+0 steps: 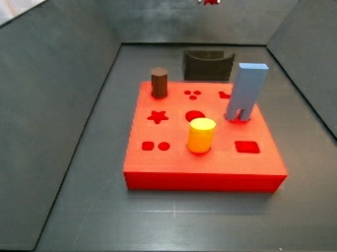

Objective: Pick up the star object. Move up. Place the star object on the fixture. Regrasp the star object. Move to above the board. Insert the star object.
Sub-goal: Place the star object on the fixture.

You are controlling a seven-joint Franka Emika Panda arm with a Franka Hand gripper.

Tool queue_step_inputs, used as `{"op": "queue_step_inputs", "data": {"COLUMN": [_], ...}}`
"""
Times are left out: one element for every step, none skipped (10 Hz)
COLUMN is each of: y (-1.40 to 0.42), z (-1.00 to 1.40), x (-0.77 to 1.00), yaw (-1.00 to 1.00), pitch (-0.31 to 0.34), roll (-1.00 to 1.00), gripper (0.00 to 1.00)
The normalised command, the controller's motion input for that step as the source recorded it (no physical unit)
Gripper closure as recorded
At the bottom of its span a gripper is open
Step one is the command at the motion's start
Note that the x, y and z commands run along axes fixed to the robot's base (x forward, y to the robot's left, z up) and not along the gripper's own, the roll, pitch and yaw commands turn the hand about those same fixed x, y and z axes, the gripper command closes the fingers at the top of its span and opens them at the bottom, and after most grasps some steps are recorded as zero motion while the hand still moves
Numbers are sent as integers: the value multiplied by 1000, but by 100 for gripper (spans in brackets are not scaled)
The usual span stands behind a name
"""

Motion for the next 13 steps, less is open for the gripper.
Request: {"op": "queue_step_inputs", "data": {"y": [68,74,73,84,92,96,104,110,117,117,93,77,65], "z": [-1000,-1000,-1000,-1000,-1000,-1000,-1000,-1000,-1000,-1000,-796,-613,-440], "x": [108,111,122,136,145,150,164,171,182,189,150,122,105], "yaw": [-90,-88,-84,-82,-86,-89,-89,-89,-92,-94,-100,-103,-107], "pitch": [-36,-30,-2,27,43,52,58,58,63,62,55,44,29], "roll": [-1000,-1000,-1000,-1000,-1000,-982,-714,-605,-391,-300,-192,-173,-166], "gripper": [100,100,100,100,100,100,100,100,100,100,100,100,100]}}
